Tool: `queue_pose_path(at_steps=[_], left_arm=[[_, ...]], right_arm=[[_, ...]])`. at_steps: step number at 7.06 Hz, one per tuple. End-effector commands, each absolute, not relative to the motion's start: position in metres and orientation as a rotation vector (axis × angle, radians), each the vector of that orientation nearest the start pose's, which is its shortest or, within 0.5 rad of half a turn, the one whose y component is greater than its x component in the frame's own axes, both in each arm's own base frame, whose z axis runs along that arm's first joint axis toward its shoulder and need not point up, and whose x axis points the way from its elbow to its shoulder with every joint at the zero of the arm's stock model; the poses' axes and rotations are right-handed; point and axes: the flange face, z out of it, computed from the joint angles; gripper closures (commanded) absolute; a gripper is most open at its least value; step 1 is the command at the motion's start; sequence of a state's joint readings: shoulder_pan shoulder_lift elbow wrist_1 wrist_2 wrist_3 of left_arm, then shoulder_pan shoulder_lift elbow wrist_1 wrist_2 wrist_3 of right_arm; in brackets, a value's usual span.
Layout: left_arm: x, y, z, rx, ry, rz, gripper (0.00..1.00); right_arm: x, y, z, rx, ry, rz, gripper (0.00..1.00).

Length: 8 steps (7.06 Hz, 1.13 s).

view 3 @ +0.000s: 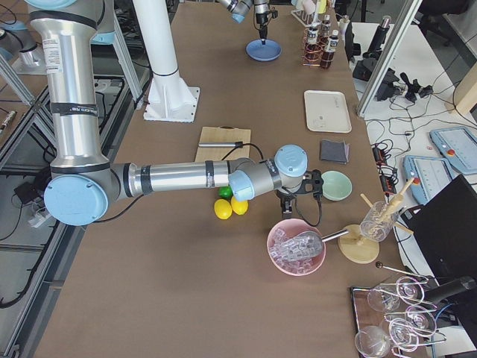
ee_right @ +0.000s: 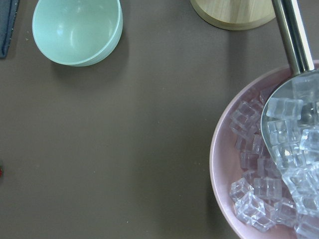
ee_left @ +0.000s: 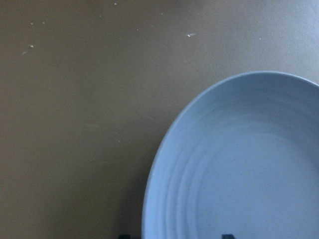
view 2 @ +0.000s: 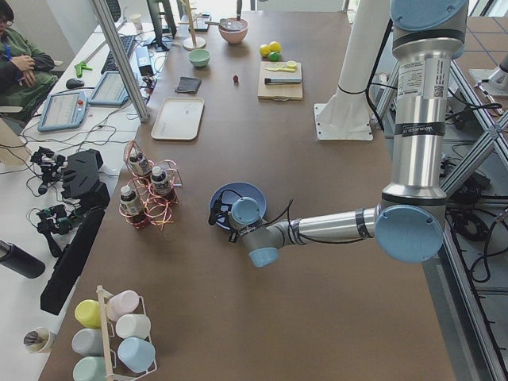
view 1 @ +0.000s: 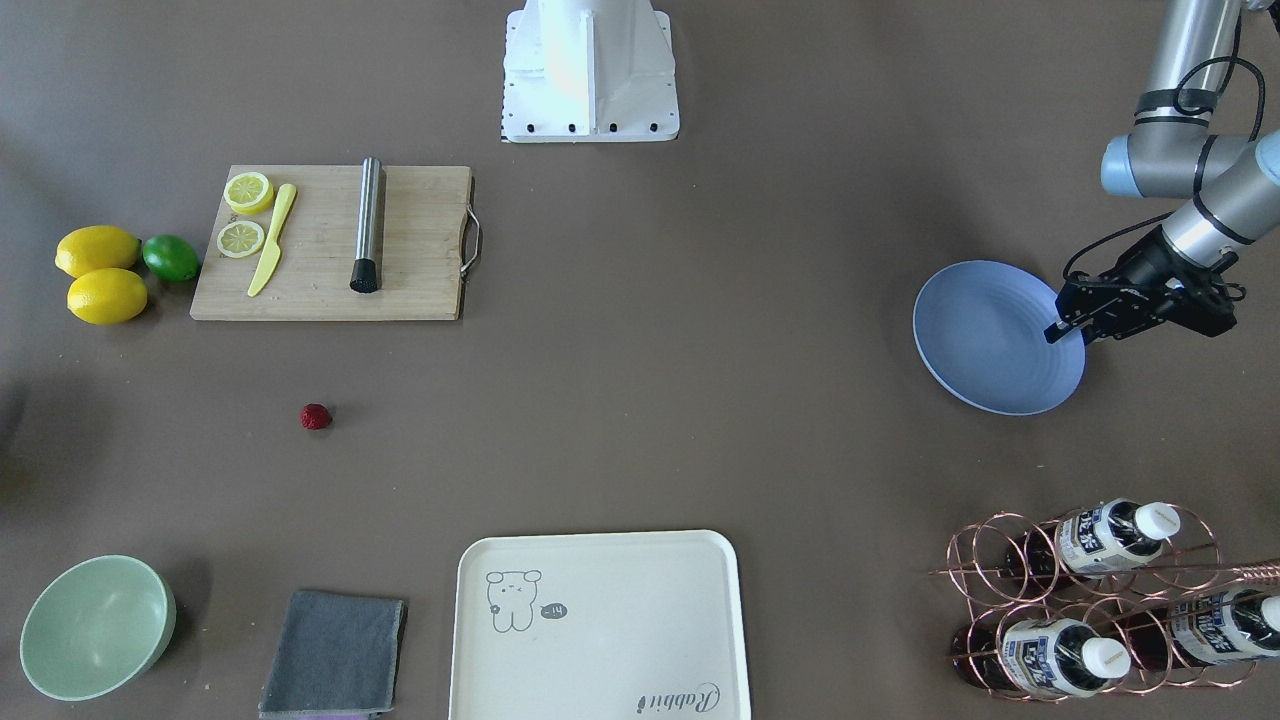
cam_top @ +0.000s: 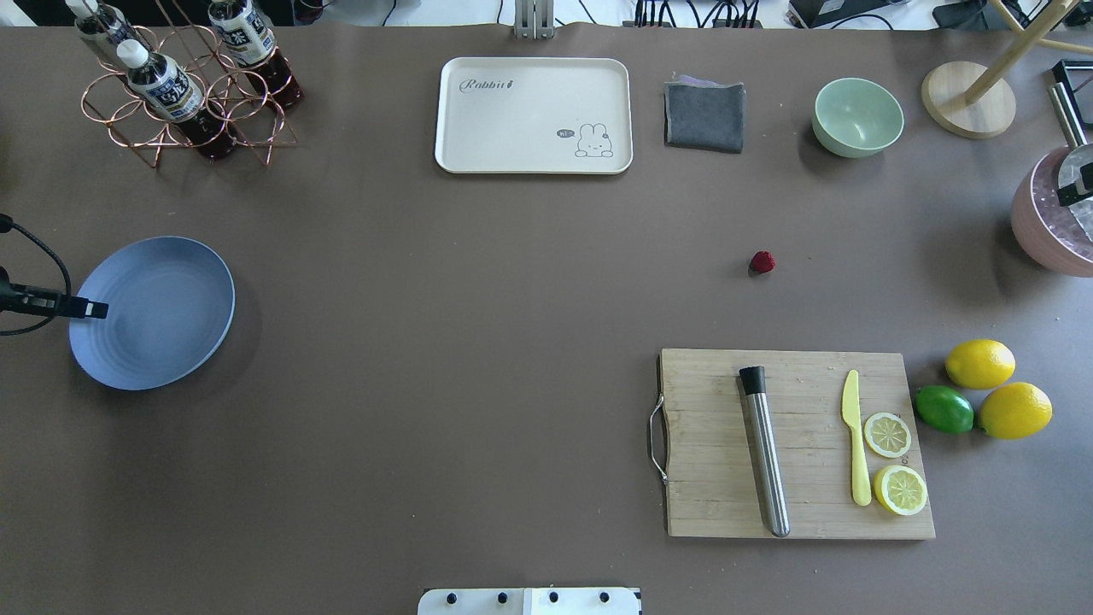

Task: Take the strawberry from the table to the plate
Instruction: 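Push the blue plate toward the table center with the left gripper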

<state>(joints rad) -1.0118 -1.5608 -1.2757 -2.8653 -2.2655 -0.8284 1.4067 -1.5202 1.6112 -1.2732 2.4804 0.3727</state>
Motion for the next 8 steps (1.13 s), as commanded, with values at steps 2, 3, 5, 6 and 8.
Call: queue_pose_path(at_steps=[2,3,5,6,8], left_arm=[[0.204,-0.446,0.657,0.252,1.133,0.107,1.0],[0.204,-0.445,0.649,0.197,1.18,0.102,1.0],[0.192,-0.473,0.599,0.102,1.275,0.03,1.0],[0.195,-0.479,0.564,0.087,1.309,-0.018,1.0],[0.208,-0.495,0.511,0.06,1.318,-0.062,1.0]], right_arm=[[-0.031,-0.528,0.57,0.11,-0.96,0.018,0.0],[-0.031,-0.526,0.573,0.1,-0.96,0.032,0.0],[-0.031,-0.526,0.565,0.105,-0.97,0.058,0.0],[-0.032,-0.529,0.555,0.117,-0.976,0.06,0.0],[-0.048,-0.528,0.541,0.12,-0.981,0.035,0.0]])
